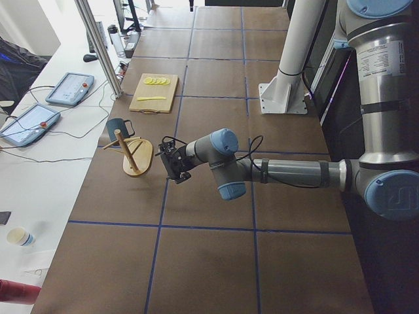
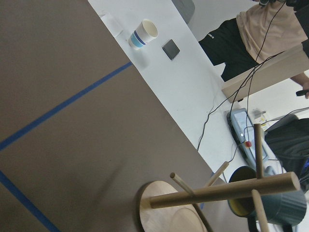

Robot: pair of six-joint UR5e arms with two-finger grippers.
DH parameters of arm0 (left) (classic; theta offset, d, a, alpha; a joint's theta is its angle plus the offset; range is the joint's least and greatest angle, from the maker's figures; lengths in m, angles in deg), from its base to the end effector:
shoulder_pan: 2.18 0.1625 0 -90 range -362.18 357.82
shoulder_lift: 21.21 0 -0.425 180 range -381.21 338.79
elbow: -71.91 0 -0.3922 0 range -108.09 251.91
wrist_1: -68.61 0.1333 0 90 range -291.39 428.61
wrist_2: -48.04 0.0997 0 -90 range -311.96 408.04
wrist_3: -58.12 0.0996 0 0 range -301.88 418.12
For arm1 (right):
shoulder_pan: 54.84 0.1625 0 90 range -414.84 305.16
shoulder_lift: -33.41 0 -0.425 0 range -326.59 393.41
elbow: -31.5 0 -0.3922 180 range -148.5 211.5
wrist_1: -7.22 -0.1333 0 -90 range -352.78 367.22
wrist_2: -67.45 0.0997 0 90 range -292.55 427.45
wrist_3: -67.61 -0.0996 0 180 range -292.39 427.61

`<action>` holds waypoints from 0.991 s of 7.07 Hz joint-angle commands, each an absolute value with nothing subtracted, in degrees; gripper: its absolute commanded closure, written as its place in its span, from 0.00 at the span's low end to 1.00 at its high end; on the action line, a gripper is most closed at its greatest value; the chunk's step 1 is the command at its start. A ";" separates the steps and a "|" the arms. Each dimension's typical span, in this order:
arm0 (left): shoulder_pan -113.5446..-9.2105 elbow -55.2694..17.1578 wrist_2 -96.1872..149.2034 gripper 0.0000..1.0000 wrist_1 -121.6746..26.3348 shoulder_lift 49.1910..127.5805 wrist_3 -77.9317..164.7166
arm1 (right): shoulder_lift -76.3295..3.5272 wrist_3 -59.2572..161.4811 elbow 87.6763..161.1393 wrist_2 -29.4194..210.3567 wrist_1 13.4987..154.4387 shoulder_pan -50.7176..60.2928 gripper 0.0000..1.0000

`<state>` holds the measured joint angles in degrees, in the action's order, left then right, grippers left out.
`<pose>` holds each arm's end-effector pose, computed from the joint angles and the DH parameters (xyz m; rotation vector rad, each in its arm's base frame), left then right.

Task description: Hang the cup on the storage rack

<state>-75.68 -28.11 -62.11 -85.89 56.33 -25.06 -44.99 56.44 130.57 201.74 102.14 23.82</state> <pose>0.0271 -0.4399 0.5499 0.4642 1.0572 -0.8473 -0.0491 -0.5692 0.4819 0.1061 -0.8042 -0.1090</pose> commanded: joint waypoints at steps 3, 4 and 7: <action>-88.35 -29.33 -82.59 0.00 -64.11 55.16 15.03 | -45.43 57.07 130.55 201.74 102.14 23.82 0.00; -90.23 -29.42 -84.22 0.00 -55.75 55.95 25.50 | -45.61 57.15 130.55 201.74 102.14 23.82 0.00; -91.92 -29.08 -84.06 0.00 -31.15 58.23 51.98 | -46.31 57.33 130.73 201.74 102.14 23.82 0.00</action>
<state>-91.29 -29.34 -84.00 -41.94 57.04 41.51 -45.93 57.28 130.59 201.75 102.14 23.85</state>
